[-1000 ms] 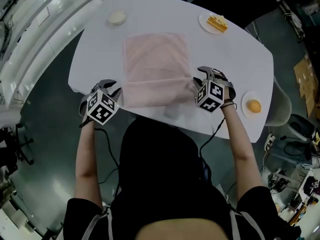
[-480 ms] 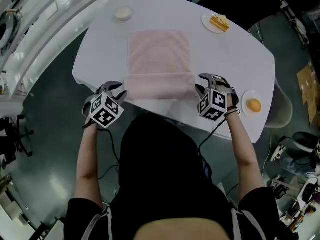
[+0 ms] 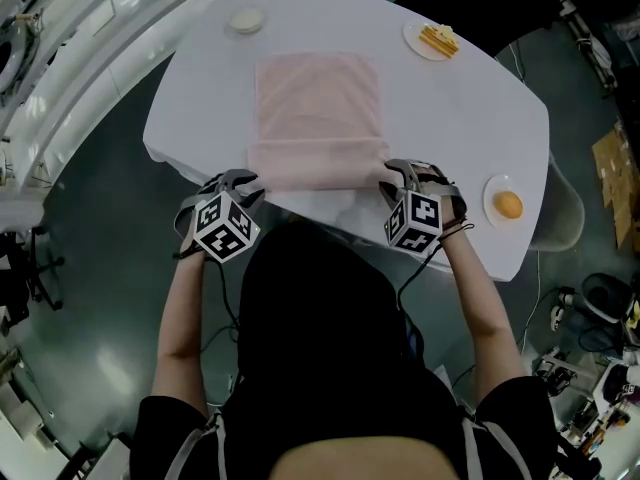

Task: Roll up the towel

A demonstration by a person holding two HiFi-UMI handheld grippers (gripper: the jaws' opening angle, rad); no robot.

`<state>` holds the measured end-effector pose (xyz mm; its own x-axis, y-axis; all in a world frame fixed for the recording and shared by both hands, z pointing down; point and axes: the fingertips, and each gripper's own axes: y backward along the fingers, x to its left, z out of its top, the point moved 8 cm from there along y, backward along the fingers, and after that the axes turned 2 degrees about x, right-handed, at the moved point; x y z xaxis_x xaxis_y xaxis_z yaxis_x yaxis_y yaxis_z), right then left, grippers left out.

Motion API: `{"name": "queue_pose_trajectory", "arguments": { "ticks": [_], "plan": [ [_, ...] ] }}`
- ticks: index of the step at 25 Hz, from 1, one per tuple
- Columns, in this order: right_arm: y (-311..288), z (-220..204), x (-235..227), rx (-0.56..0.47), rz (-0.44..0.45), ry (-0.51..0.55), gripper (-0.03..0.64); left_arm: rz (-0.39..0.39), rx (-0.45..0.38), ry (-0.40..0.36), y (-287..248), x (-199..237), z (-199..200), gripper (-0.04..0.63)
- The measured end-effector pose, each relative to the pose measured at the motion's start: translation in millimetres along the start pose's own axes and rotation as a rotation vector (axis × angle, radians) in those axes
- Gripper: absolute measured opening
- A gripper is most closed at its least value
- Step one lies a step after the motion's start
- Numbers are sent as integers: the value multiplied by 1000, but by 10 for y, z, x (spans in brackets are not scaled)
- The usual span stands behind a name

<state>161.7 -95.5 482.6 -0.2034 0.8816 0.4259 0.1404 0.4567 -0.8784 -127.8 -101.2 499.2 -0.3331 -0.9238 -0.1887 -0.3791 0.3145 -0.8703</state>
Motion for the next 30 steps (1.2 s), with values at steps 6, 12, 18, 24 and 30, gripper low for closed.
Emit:
{"name": "queue_pose_trajectory", "arguments": {
  "ticks": [6, 12, 18, 24, 30],
  "plan": [
    [-110, 10, 158, 26, 34, 28, 181, -17, 9, -3, -105, -66, -30, 118],
    [-289, -24, 243, 68, 78, 48, 181, -29, 35, 10, -285, -37, -71, 117],
    [-421, -8, 144, 72, 84, 34, 177, -64, 55, 24, -463, 36, -112, 118],
    [-487, 6, 110, 72, 97, 43, 118, -102, 72, 5, -540, 59, -100, 114],
    [-464, -19, 126, 57, 98, 25, 65, -101, 91, -31, -544, 33, -92, 43]
  ]
}}
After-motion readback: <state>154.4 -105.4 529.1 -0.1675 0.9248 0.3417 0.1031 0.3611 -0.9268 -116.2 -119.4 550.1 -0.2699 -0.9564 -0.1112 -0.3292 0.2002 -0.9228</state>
